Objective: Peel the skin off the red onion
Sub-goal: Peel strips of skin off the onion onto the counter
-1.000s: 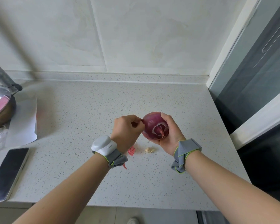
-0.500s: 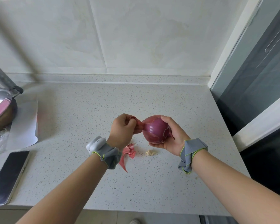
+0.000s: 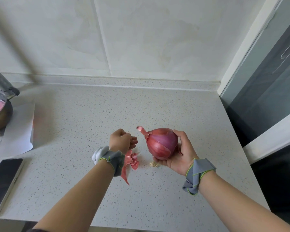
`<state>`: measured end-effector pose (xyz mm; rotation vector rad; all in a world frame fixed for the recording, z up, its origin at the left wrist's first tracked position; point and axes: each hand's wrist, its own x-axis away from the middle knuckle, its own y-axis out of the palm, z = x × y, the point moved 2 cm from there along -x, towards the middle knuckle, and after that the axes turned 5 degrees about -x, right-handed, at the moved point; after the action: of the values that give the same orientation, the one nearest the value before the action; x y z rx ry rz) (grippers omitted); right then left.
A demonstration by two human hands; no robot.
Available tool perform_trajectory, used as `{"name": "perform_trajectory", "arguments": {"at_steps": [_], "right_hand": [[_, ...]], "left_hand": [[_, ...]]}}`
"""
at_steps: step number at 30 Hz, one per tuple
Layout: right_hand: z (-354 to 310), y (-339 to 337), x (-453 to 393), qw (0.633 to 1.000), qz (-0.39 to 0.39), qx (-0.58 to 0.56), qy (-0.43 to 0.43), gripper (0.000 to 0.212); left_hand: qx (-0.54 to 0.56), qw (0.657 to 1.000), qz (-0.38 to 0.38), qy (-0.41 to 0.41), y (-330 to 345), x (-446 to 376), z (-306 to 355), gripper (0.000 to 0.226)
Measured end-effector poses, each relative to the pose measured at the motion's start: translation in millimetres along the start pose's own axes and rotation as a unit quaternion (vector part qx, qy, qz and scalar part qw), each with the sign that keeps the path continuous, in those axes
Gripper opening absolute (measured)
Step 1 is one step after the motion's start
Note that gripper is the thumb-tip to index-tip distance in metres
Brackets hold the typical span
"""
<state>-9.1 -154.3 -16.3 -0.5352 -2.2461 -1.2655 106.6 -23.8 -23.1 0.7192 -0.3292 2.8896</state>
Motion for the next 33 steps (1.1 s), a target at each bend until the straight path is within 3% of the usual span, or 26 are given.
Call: {"name": "perform_trajectory", "arguments": {"at_steps": [2, 5, 7, 11, 14, 17, 22, 26, 28, 30, 33], "right_hand": [[0, -1, 0, 1.000, -0.002, -0.013, 0.000, 0.042], [1, -3, -1, 0.998, 0.002, -0.054, -0.016, 0.039], [1, -1, -3, 0.997, 0.008, -0.067, -0.049, 0.033], [-1, 4, -5, 0.991, -0.019, -0.039, -0.129, 0.023], [-4, 10, -5, 0.982, -0.055, -0.002, -0.179, 0.034], [-7, 13, -6, 0.978, -0.057, 0.023, -0.198, 0.040], [-10, 18, -3, 0.973, -0.075, 0.050, -0.212, 0.030], [-11, 18, -4, 0.971, -0.081, 0.055, -0.217, 0.032], [-10, 19, -4, 0.970, -0.075, 0.064, -0.223, 0.024], [-9, 17, -7, 0.972, -0.039, 0.066, -0.220, 0.036], [-3, 13, -12, 0.979, 0.011, 0.049, -0.197, 0.078]], "left_hand": [[0.009, 0.998, 0.000, -0.063, -4, -7, -5, 0.024], [-0.106, 0.988, -0.007, -0.109, -7, -6, -9, 0.016], [-0.194, 0.978, -0.032, -0.066, -3, 9, 1, 0.028], [-0.139, 0.977, -0.143, 0.069, 15, 64, 32, 0.035], [-0.154, 0.968, -0.147, 0.132, 19, 82, 38, 0.035], [-0.133, 0.976, -0.112, 0.129, 16, 85, 42, 0.016], [-0.102, 0.981, -0.110, 0.127, 12, 86, 46, 0.028], [-0.107, 0.980, -0.103, 0.129, 13, 88, 47, 0.016], [-0.119, 0.980, -0.097, 0.130, 15, 84, 44, 0.022], [-0.128, 0.978, -0.097, 0.132, 17, 82, 42, 0.028], [-0.143, 0.976, -0.093, 0.135, 18, 80, 39, 0.027]]}}
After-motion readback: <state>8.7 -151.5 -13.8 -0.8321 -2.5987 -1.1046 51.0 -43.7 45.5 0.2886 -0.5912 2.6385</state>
